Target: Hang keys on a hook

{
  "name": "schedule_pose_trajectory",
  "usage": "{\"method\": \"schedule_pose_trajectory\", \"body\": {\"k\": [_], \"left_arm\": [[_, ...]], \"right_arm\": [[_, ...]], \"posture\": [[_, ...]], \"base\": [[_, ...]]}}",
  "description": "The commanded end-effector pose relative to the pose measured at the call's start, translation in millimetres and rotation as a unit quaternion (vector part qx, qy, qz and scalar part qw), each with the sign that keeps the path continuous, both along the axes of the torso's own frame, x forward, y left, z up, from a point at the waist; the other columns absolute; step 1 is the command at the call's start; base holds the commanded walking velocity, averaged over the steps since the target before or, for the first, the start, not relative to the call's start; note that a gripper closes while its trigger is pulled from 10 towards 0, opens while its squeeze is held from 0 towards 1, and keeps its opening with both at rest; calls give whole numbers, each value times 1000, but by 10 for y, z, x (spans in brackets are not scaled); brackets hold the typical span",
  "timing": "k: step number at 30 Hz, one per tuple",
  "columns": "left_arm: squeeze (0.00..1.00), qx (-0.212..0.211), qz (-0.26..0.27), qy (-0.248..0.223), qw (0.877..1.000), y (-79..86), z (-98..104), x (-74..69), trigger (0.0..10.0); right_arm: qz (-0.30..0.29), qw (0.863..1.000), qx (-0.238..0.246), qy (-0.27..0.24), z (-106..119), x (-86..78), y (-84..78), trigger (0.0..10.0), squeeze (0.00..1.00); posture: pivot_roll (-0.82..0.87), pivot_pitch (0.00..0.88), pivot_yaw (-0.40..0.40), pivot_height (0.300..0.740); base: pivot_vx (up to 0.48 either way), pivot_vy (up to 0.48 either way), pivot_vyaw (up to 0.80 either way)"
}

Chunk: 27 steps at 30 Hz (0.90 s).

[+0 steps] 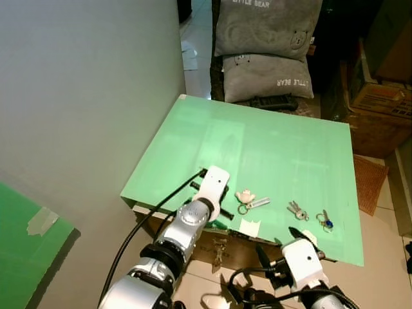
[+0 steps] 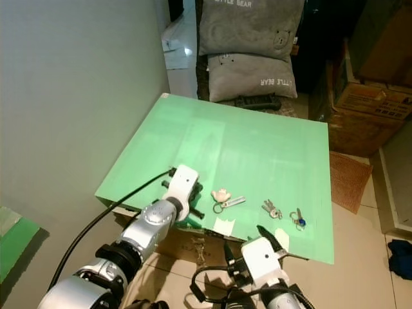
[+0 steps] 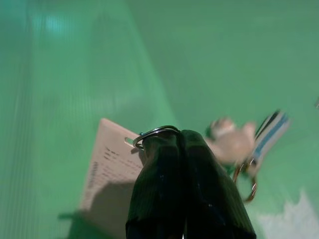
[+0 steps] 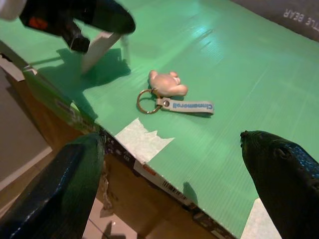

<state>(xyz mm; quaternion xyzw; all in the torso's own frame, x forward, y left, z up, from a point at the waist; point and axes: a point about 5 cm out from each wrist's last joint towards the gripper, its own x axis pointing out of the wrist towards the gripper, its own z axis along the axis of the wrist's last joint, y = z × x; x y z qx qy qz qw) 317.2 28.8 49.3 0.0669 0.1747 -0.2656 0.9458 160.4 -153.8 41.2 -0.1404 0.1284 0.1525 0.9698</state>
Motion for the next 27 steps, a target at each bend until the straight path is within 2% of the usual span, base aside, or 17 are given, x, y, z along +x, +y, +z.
{"method": "schedule_pose_trajectory", "body": {"k": [1, 7, 8, 9, 13, 14, 15, 19, 22, 23, 27], "left_arm": [[0, -23, -11, 4, 1000, -95, 27, -32, 0], [0, -61, 2, -3, 998, -5, 115, 10, 0], [0, -92, 6, -12, 996, 28, 198, 31, 0], [0, -105, 8, -20, 994, 65, 253, 50, 0], [0, -118, 10, -40, 992, 165, 356, 98, 0], [0, -137, 6, -62, 989, 235, 468, 143, 0], [0, -137, 6, -62, 989, 235, 468, 143, 0], [0, -164, -7, -95, 982, 394, 691, 248, 0], [0, -186, -21, -107, 977, 450, 803, 275, 0], [0, -217, -44, -111, 969, 489, 903, 270, 0], [0, -266, -84, -113, 954, 511, 1030, 244, 0]], "right_arm": [[-13, 1000, 5, 17, -56, -19, -37, 10000, 0], [-5, 1000, 2, 12, -66, 39, -19, 10000, 0], [-3, 1000, 0, 10, -65, 52, -12, 10000, 0], [-3, 1000, 0, 8, -66, 65, -12, 10000, 0], [-5, 1000, -1, 6, -66, 96, -16, 10000, 0], [-6, 1000, 1, 3, -61, 127, -15, 10000, 0], [-6, 1000, 1, 3, -61, 127, -15, 10000, 0], [-10, 1000, 4, -14, -13, 246, -7, 10000, 0], [-10, 1000, 5, -20, 1, 311, -10, 10000, 0], [-10, 1000, 5, -26, 12, 367, -6, 10000, 0], [-10, 999, 6, -35, 28, 450, 2, 10000, 0]], "posture": [[-254, 103, 72, 740], [-240, 87, 73, 740], [-240, 83, 73, 740], [-237, 77, 75, 740], [-234, 73, 76, 740], [-227, 61, 75, 740], [-227, 61, 75, 740], [-221, 39, 75, 740], [-214, 18, 75, 740], [-210, 8, 76, 740], [-203, 0, 78, 740]], "base": [[0, 0, 0], [0, 0, 0], [0, 0, 0], [0, 0, 0], [0, 0, 0], [0, 0, 0], [0, 0, 0], [0, 0, 0], [0, 0, 0], [0, 0, 0], [0, 0, 0]]}}
